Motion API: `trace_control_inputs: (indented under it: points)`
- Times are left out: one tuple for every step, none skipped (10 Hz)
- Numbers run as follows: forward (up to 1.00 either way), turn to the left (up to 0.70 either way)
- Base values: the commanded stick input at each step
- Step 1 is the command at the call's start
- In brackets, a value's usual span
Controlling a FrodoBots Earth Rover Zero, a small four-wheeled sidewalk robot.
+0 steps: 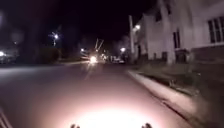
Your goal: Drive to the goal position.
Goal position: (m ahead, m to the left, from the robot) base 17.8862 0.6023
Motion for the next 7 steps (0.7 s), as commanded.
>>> trace_control_inputs:
  points:
    - [0.85, 0.00]
    - [0.85, 0.00]
    - [0.85, 0.00]
    - [0.85, 0.00]
    - [0.85, 0.00]
    - [0.85, 0.00]
    - [0.85, 0.00]
